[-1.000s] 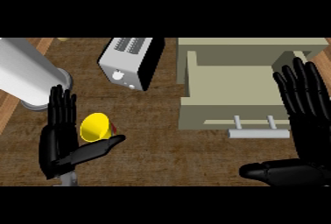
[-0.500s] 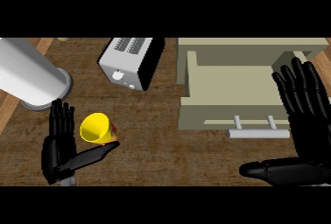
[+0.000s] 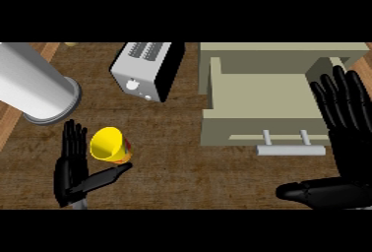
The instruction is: Pick up the cup, place it into the drawer and close the drawer
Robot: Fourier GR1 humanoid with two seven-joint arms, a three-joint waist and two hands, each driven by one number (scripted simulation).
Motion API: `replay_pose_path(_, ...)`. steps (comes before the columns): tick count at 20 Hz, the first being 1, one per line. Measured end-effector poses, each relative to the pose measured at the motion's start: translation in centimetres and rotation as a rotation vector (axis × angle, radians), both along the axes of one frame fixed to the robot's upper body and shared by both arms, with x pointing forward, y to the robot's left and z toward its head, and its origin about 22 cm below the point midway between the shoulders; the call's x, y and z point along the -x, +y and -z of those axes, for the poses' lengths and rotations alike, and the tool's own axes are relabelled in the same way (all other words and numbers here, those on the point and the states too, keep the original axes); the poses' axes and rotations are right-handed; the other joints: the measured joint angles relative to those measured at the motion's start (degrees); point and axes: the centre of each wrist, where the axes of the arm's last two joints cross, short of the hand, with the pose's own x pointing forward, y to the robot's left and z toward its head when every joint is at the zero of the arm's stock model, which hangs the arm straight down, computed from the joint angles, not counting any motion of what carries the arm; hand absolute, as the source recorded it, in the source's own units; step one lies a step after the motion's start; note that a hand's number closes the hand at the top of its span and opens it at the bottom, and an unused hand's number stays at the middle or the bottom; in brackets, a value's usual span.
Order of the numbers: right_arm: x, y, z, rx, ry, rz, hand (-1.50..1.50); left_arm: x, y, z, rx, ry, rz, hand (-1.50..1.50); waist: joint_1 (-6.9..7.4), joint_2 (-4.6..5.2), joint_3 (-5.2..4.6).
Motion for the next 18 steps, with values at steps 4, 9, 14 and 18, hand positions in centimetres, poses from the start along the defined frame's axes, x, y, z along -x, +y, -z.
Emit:
replay_pose_path(4,-0.3,0.9,-1.4,0.001,0.001,0.001,-1.50,-0.2,0.4,1.5,0.007,0.004,-0.010,-1.50,0.02,-0.01,-0.01)
replay_pose_path(9,0.0,0.5,-0.7,0.010,0.003,-0.005,-1.50,-0.7,1.2,3.6,0.009,0.004,-0.029,-1.50,-0.05,0.00,-0.02)
replay_pose_path(14,0.1,0.9,-0.7,0.008,0.008,-0.014,-1.50,-1.2,1.8,5.4,0.014,0.009,-0.048,-1.50,-0.09,0.02,-0.02)
replay_pose_path(18,0.1,0.4,-0.8,0.005,0.005,-0.013,-1.50,-0.9,2.3,6.1,0.013,0.016,-0.043,-1.50,-0.06,0.01,-0.02)
